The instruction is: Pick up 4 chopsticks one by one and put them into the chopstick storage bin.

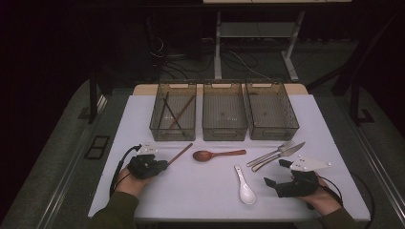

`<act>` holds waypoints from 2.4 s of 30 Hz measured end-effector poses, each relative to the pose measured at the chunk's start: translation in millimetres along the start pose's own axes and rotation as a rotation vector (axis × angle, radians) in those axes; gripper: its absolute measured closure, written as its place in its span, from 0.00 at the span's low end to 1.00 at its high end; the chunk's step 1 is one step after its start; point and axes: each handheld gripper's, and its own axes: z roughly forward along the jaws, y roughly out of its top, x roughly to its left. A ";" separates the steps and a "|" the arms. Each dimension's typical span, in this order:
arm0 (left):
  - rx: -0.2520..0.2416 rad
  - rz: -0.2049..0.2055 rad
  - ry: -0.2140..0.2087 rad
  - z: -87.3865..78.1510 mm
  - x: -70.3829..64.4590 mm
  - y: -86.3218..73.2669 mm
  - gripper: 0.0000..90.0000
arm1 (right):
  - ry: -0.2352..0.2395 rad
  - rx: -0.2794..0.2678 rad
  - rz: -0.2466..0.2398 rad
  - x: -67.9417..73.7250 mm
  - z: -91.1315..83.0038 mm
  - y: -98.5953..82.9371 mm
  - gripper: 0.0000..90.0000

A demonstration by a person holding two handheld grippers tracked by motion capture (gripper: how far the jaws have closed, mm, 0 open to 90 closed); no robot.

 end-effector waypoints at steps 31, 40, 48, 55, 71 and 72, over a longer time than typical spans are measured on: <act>-0.010 0.001 -0.057 -19.6 -5.5 15.0 0.94 | -0.001 -0.001 0.003 -1.8 -1.5 -0.3 0.13; -0.056 0.000 -0.078 -35.2 -5.1 30.5 0.94 | -0.003 0.002 0.005 -2.3 -1.4 -0.4 0.13; -0.066 0.012 -0.078 -38.2 -1.3 53.1 0.94 | -0.003 0.001 0.003 -2.4 -1.6 -0.5 0.13; -0.082 0.019 -0.075 -38.6 4.8 77.9 0.94 | -0.005 -0.001 0.004 -3.4 -2.4 -0.6 0.13; -0.117 -0.004 -0.019 -36.8 34.7 140.4 0.94 | -0.003 -0.004 0.009 -3.4 -3.0 -0.5 0.13; -0.119 -0.008 -0.015 -35.1 37.4 143.2 0.94 | -0.002 -0.006 0.010 -3.4 -3.1 -0.5 0.13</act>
